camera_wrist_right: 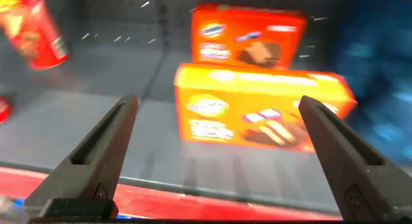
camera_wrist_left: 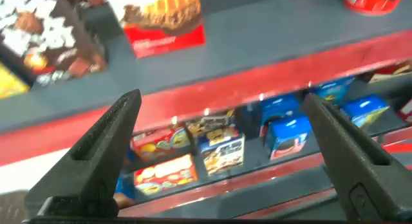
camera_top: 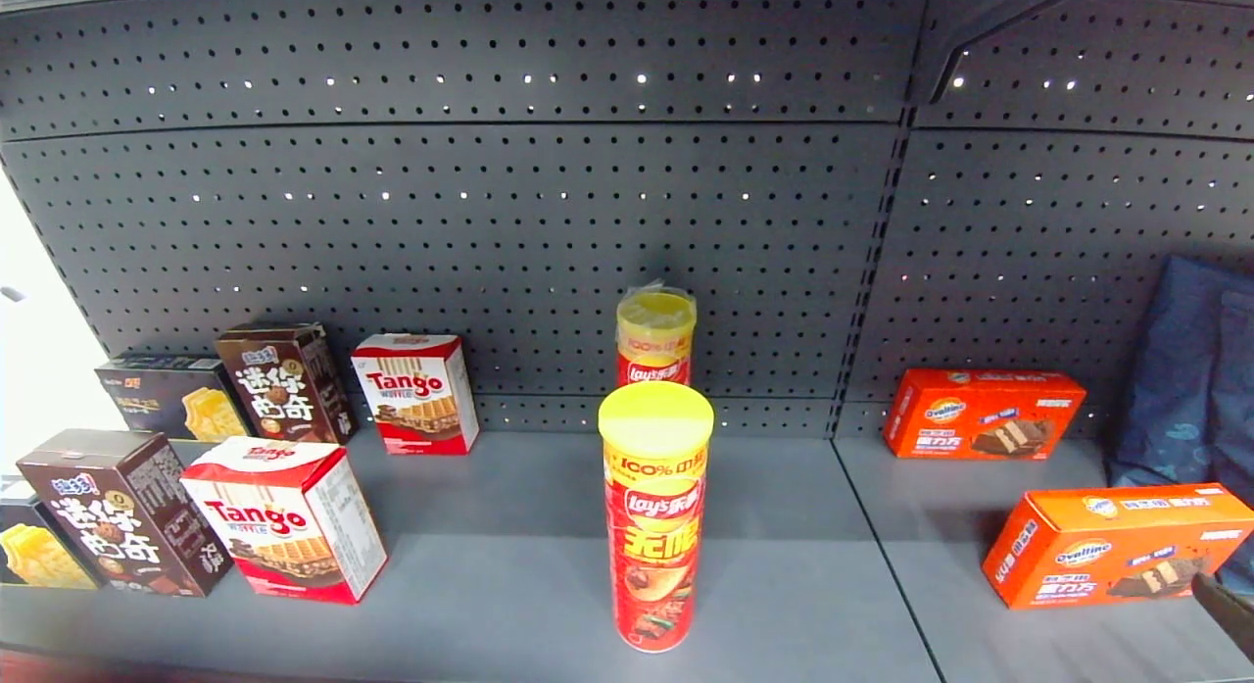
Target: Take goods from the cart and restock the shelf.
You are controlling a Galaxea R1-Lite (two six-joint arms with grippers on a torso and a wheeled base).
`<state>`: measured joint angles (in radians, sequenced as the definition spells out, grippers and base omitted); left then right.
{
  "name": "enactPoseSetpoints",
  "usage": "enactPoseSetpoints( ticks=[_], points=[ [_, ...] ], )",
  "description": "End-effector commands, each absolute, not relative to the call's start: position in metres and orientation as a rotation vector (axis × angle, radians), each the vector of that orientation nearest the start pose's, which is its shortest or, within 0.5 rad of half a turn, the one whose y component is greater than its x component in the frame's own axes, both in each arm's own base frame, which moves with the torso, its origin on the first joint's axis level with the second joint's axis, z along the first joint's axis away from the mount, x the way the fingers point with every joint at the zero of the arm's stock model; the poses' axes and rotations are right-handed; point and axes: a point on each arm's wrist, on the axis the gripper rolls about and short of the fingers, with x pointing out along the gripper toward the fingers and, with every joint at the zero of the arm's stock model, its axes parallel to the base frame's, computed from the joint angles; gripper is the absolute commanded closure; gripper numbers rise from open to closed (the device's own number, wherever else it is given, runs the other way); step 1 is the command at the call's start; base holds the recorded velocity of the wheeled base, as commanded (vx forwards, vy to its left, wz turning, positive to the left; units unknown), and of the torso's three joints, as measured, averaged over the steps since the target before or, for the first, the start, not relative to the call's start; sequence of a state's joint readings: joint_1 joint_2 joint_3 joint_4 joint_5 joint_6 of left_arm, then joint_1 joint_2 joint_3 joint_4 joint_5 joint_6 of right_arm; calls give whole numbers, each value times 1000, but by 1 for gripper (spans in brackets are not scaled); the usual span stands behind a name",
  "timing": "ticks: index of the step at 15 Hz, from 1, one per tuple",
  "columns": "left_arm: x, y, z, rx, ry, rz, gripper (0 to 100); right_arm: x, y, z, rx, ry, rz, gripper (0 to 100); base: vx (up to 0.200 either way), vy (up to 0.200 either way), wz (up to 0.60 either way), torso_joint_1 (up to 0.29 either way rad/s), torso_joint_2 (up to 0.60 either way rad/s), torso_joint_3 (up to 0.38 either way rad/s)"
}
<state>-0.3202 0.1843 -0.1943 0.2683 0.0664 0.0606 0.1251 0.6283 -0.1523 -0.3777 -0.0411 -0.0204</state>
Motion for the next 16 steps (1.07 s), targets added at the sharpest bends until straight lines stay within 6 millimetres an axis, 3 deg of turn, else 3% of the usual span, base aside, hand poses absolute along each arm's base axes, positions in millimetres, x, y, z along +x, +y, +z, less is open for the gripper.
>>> enactPoseSetpoints(
  ticks=[1, 8, 11, 12, 14, 16],
  points=[
    [-38, 15, 90, 120, 140, -212, 0, 26, 1, 137, -24, 22, 40, 0, 0, 0, 0, 0, 0, 0],
    [-38, 15, 90, 122, 139, -213, 0, -16, -5, 83, -18, 37, -52, 0, 0, 0, 0, 0, 0, 0],
    [-38, 15, 90, 115, 140, -221, 0, -15, -7, 84, -43, 30, -170, 0, 0, 0, 0, 0, 0, 0],
    [-38, 15, 90, 116, 141, -221, 0, -15, -7, 84, -70, 36, -140, 0, 0, 0, 0, 0, 0, 0],
    [-38, 15, 90, 117, 140, -222, 0, -15, -3, 83, -56, 38, 110, 0, 0, 0, 0, 0, 0, 0],
    [-38, 15, 90, 114, 141, -224, 0, -15, -4, 83, -26, 39, 178, 0, 0, 0, 0, 0, 0, 0]
  ],
)
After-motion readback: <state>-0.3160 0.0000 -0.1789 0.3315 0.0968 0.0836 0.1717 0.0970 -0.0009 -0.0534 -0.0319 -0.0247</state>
